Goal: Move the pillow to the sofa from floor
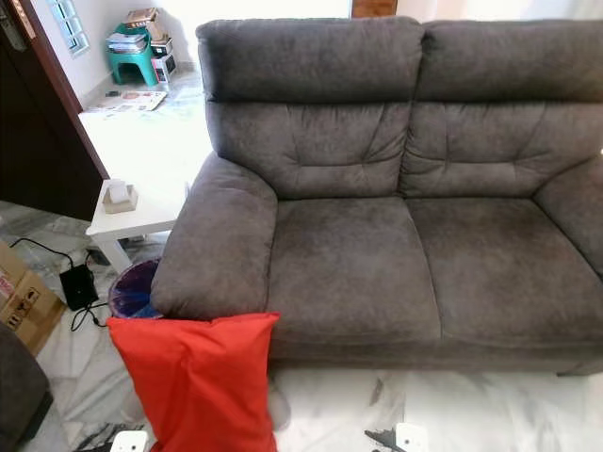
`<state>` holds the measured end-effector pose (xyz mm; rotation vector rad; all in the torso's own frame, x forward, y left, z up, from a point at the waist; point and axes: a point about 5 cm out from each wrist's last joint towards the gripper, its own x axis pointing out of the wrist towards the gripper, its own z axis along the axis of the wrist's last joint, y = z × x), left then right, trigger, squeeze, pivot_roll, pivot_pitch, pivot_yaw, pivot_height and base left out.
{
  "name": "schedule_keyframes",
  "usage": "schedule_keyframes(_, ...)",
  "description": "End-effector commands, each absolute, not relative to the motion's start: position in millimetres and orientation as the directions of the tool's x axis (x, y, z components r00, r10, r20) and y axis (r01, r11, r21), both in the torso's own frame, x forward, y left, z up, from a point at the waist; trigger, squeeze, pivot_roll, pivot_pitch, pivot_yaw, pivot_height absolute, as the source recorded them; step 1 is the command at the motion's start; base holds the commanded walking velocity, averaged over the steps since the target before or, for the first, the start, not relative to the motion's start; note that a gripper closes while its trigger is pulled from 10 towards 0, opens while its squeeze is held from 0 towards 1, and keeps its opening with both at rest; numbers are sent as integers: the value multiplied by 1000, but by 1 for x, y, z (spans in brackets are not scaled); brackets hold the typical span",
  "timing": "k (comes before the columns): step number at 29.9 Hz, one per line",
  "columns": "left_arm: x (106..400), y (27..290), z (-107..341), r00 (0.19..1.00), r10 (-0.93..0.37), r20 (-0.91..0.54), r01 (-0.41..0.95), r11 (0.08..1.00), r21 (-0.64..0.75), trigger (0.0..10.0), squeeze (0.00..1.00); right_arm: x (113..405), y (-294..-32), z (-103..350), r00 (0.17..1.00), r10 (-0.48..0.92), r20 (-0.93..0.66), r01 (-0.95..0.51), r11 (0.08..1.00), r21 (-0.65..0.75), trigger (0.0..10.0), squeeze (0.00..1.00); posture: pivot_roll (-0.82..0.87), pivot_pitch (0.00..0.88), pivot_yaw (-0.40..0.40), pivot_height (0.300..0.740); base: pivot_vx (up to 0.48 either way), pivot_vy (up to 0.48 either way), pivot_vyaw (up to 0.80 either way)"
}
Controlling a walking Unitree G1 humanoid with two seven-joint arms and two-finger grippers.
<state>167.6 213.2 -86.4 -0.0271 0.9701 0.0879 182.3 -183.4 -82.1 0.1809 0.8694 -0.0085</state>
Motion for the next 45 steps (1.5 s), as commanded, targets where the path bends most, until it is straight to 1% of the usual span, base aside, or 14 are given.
schedule_keyframes(1, 162, 215, -89, 539, 68, -840, -102, 995, 15, 10000, 0, 179, -181, -84, 635, 75, -769, 72, 985, 155, 10000, 0, -49, 107, 26, 740, 345, 0, 0)
schedule_keyframes(5, 162, 215, -89, 540, 69, -839, -103, 995, 15, 10000, 0, 179, -181, -84, 639, 73, -766, 64, 987, 148, 10000, 0, -48, 108, 25, 740, 344, 0, 0)
schedule_keyframes(21, 163, 215, -88, 551, 82, -830, -108, 994, 27, 10000, 0, 187, -185, -79, 667, 69, -742, 56, 988, 143, 10000, 0, -45, 100, 26, 740, 0, 0, 800)
schedule_keyframes(28, 165, 216, -86, 584, 93, -806, -117, 993, 30, 10000, 0, 193, -186, -75, 690, 65, -721, 57, 988, 144, 10000, 0, -45, 89, 30, 740, 0, 0, 800)
schedule_keyframes(30, 165, 216, -86, 598, 90, -796, -130, 991, 14, 10000, 0, 199, -187, -72, 711, 62, -700, 64, 986, 153, 10000, 0, -45, 83, 32, 740, 0, 0, 800)
schedule_keyframes(34, 169, 216, -83, 642, 77, -763, -94, 995, 21, 10000, 0, 215, -187, -61, 768, 70, -637, 55, 983, 174, 10000, 0, -50, 83, 41, 740, 0, 0, 134)
schedule_keyframes(35, 171, 216, -80, 668, 82, -739, -82, 996, 36, 10000, 0, 226, -186, -53, 803, 81, -590, 35, 982, 183, 10000, 0, -54, 81, 44, 740, 0, 0, 0)
schedule_keyframes(39, 175, 218, -74, 738, 107, -666, -105, 994, 42, 10000, 0, 253, -188, -28, 894, 87, -441, -11, 985, 172, 10000, 0, -48, 78, 47, 740, 0, 0, 0)
schedule_keyframes(40, 175, 218, -74, 738, 107, -666, -105, 994, 42, 10000, 0, 253, -188, -28, 894, 87, -441, -11, 985, 172, 10000, 0, -48, 78, 47, 740, 0, 0, 0)
schedule_keyframes(41, 222, 217, -44, 853, 97, -513, -66, 995, 78, 10000, 0, 266, -189, -14, 931, 85, -354, -15, 981, 196, 10000, 0, -53, 74, 53, 740, 0, 0, 0)
schedule_keyframes(42, 222, 217, -44, 853, 97, -513, -66, 995, 78, 10000, 0, 266, -189, -14, 931, 85, -354, -15, 981, 196, 10000, 0, -53, 74, 53, 740, 0, 0, 0)
schedule_keyframes(43, 261, 215, -11, 930, 74, -359, -39, 994, 103, 10000, 0, 272, -189, -5, 950, 88, -300, -28, 979, 200, 10000, 0, -59, 73, 54, 740, 0, 0, 0)
schedule_keyframes(44, 266, 214, -5, 941, 69, -332, -36, 994, 105, 10000, 0, 273, -188, -4, 952, 89, -292, -31, 979, 199, 10000, 0, -59, 73, 54, 740, 0, 0, 0)
schedule_keyframes(45, 273, 214, 8, 968, 44, -246, -13, 992, 126, 10000, 0, 276, -185, 2, 962, 116, -248, -72, 981, 179, 10000, 0, -57, 69, 56, 740, 0, 0, 0)
